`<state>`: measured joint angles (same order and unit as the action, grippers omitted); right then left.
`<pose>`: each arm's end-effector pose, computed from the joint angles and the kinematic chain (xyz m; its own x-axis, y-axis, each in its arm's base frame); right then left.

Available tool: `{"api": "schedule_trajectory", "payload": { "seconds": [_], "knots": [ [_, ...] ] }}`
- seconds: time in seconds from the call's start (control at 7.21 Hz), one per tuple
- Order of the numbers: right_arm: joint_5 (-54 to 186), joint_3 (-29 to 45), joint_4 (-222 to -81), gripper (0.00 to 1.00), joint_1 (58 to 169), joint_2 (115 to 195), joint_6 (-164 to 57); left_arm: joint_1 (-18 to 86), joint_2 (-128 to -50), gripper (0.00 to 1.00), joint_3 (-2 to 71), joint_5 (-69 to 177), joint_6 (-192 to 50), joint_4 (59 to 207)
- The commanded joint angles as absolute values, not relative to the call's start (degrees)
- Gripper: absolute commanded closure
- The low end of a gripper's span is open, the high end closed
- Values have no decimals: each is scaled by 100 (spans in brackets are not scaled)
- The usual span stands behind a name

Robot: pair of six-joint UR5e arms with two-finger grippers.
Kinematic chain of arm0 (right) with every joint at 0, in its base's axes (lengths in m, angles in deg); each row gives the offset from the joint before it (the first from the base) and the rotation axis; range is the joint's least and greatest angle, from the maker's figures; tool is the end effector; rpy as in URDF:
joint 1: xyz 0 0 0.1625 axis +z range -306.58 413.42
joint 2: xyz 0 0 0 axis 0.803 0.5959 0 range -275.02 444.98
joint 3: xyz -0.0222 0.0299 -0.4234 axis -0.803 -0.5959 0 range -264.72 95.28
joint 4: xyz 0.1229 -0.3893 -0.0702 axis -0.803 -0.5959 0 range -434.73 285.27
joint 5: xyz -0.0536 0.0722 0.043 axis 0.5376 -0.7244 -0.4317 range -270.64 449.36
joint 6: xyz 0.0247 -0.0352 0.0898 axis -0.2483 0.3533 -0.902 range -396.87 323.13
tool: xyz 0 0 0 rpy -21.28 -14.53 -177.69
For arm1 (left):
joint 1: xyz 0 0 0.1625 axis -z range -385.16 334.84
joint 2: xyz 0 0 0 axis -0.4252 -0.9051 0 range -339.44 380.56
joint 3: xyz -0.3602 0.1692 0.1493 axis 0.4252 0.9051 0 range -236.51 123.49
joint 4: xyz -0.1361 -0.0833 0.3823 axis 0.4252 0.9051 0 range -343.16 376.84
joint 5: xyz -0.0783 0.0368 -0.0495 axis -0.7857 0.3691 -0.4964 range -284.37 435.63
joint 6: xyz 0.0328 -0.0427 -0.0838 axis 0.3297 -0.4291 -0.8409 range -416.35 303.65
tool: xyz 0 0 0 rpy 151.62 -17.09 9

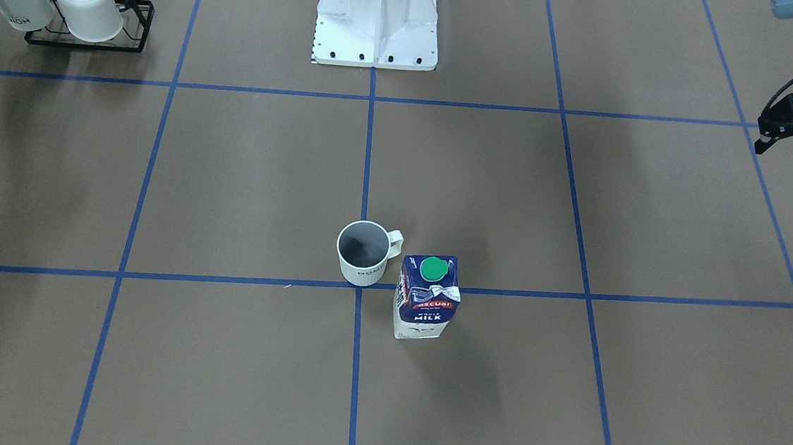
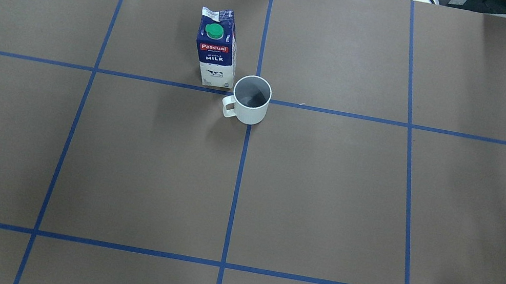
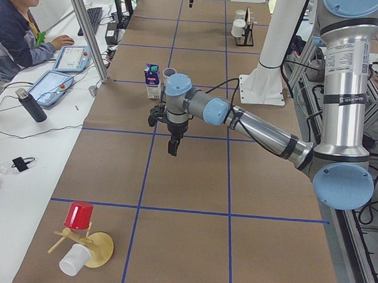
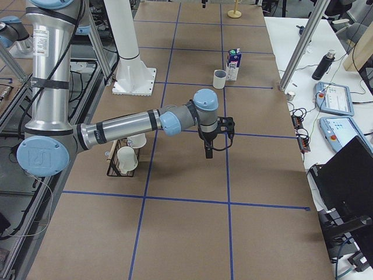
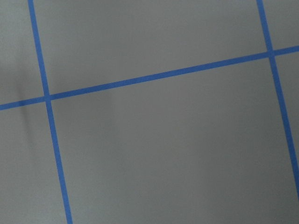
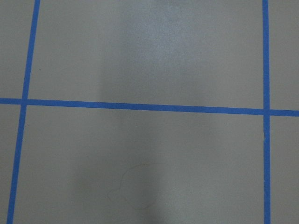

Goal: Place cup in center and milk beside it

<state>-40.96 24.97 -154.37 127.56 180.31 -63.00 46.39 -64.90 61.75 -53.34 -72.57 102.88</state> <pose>-0.0602 -0.4639 0.5158 0.7015 -0.0359 0.7118 -0.0676 0.9909 0.1166 0.0740 -0.4450 0.4676 0.7267 0.1806 -0.6628 -0.0987 0.9823 0.1595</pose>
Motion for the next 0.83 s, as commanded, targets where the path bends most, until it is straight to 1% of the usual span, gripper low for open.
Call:
{"api": "schedule_trajectory", "payload": {
  "seconds": [0.0,0.69],
  "knots": [
    [-4098,2480,-15454,0,12769,18034,-6306,4621,-6539,1,6170,-5356,-7314,10306],
    [-4107,2515,-15445,0,12760,18016,-6367,4620,-6671,1,6056,-5348,-7314,10297]
  ]
}}
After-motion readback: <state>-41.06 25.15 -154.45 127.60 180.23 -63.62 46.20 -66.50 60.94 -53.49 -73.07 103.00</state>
